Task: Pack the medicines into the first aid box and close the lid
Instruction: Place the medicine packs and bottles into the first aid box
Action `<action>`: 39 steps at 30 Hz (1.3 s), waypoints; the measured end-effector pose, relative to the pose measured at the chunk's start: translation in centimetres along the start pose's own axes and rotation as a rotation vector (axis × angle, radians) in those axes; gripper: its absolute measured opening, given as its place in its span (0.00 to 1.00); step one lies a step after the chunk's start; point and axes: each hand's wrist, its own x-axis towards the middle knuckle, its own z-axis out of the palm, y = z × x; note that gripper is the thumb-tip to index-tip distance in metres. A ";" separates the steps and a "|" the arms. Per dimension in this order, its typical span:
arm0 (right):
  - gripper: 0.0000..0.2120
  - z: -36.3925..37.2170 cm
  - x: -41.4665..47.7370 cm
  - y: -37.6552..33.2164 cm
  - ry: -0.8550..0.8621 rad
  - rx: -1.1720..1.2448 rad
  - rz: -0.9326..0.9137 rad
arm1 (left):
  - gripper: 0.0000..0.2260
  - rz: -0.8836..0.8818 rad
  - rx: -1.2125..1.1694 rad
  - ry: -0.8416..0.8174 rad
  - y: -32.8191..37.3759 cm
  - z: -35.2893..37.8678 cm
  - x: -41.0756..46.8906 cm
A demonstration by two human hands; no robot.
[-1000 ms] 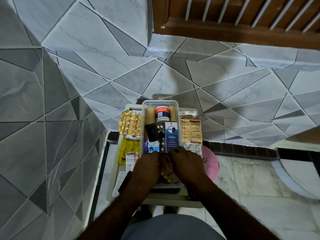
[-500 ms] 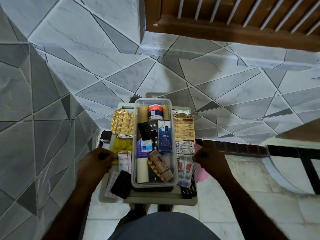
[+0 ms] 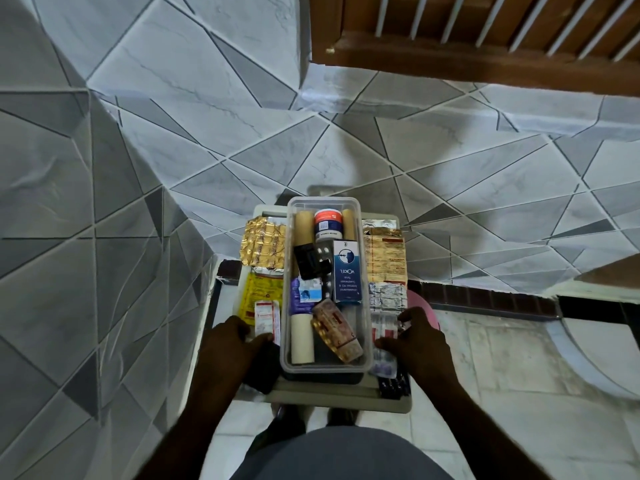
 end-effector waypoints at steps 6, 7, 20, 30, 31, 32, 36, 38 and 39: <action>0.22 0.1 0.2 0.2 0.009 0.041 0.025 | 0.21 -0.019 0.027 0.015 0.4 0.6 0.4; 0.20 0.0 0.3 0.2 0.008 0.046 0.029 | 0.21 -0.027 0.030 0.025 0.6 0.7 0.5; 0.03 -3.2 0.4 -1.4 0.125 0.260 -0.090 | 0.08 -0.047 -0.370 -0.009 2.4 -1.4 0.9; 0.02 -4.2 -1.1 -6.4 0.071 0.249 -0.328 | 0.07 0.040 -0.664 -0.003 4.6 -5.3 -1.1; 0.02 -3.6 -1.2 -6.7 0.042 0.210 -0.342 | 0.08 0.042 -0.679 -0.045 5.0 -5.5 -1.4; 0.03 -3.1 -1.3 -6.9 0.012 0.184 -0.353 | 0.09 0.046 -0.684 -0.077 5.4 -5.6 -1.7; 0.05 -1.6 -1.8 -7.9 -0.060 -0.002 -0.403 | 0.13 0.139 -0.497 -0.013 6.8 -5.5 -3.0; 0.06 -1.4 -2.0 -8.3 -0.066 -0.081 -0.421 | 0.15 0.177 -0.431 0.022 7.3 -5.6 -3.6; 0.07 -1.2 -2.0 -8.4 -0.074 -0.088 -0.428 | 0.17 0.179 -0.430 0.018 7.4 -5.7 -3.8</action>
